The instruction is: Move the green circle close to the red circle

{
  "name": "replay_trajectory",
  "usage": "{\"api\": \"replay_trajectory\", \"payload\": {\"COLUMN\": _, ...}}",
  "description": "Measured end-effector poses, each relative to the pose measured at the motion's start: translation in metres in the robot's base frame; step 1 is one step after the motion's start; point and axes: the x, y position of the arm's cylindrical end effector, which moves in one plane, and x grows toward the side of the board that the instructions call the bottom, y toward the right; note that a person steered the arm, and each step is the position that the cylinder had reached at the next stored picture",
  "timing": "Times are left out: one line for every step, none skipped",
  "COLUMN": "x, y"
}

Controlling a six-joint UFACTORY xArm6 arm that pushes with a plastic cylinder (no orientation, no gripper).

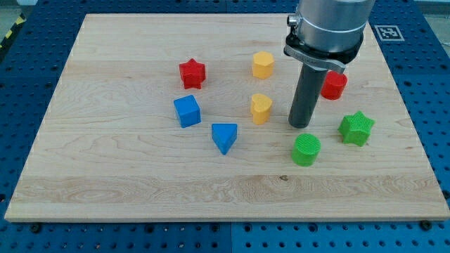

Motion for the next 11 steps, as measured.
{"api": "replay_trajectory", "payload": {"x": 0.001, "y": 0.000}}
{"api": "replay_trajectory", "payload": {"x": 0.005, "y": 0.012}}
{"api": "replay_trajectory", "payload": {"x": 0.012, "y": 0.032}}
{"api": "replay_trajectory", "payload": {"x": 0.023, "y": 0.053}}
{"api": "replay_trajectory", "payload": {"x": 0.042, "y": 0.060}}
{"api": "replay_trajectory", "payload": {"x": 0.061, "y": 0.063}}
{"api": "replay_trajectory", "payload": {"x": 0.070, "y": 0.061}}
{"api": "replay_trajectory", "payload": {"x": 0.070, "y": 0.054}}
{"api": "replay_trajectory", "payload": {"x": 0.074, "y": 0.046}}
{"api": "replay_trajectory", "payload": {"x": 0.082, "y": 0.036}}
{"api": "replay_trajectory", "payload": {"x": 0.082, "y": 0.033}}
